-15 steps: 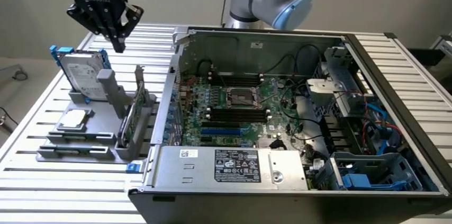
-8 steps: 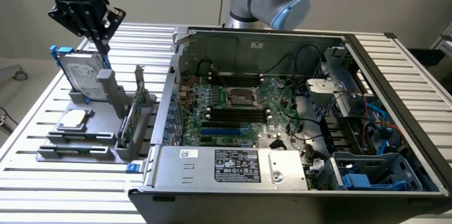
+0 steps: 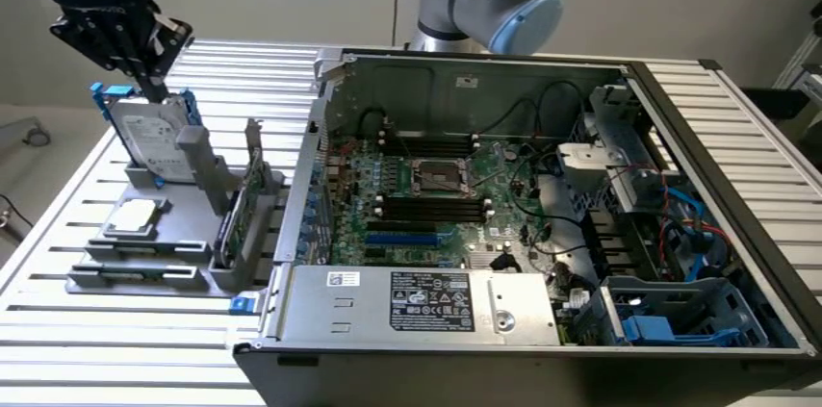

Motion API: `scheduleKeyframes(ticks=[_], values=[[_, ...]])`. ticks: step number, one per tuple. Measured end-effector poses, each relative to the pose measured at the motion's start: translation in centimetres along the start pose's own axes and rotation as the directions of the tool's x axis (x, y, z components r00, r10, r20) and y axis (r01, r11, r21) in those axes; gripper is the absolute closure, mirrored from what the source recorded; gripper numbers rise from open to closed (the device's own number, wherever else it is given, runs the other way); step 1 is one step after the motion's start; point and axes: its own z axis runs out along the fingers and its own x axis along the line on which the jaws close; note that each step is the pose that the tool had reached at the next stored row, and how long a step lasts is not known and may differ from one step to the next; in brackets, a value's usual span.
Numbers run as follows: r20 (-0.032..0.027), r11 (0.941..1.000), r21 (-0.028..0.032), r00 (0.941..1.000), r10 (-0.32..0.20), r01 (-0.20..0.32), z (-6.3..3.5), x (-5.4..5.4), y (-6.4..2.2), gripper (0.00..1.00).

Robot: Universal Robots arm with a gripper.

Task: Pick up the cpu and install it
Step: 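Reach for the cpu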

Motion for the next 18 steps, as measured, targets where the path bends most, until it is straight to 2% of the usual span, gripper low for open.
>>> scheduleKeyframes(ticks=[8,12,14,18], values=[[-0.0079,1.0,0.005,1.0,0.001,-0.001,0.62,3.6,-0.32,0.89],[-0.0108,0.9999,0.0119,0.9999,0.001,-0.001,0.89,5.4,-0.47,0.89],[-0.0118,0.9998,0.0198,0.9999,0.001,-0.001,0.96,5.9,-0.52,0.89],[-0.0184,0.999,0.0442,0.9998,-0.002,0.003,1.01,6.0,-0.6,0.89]])
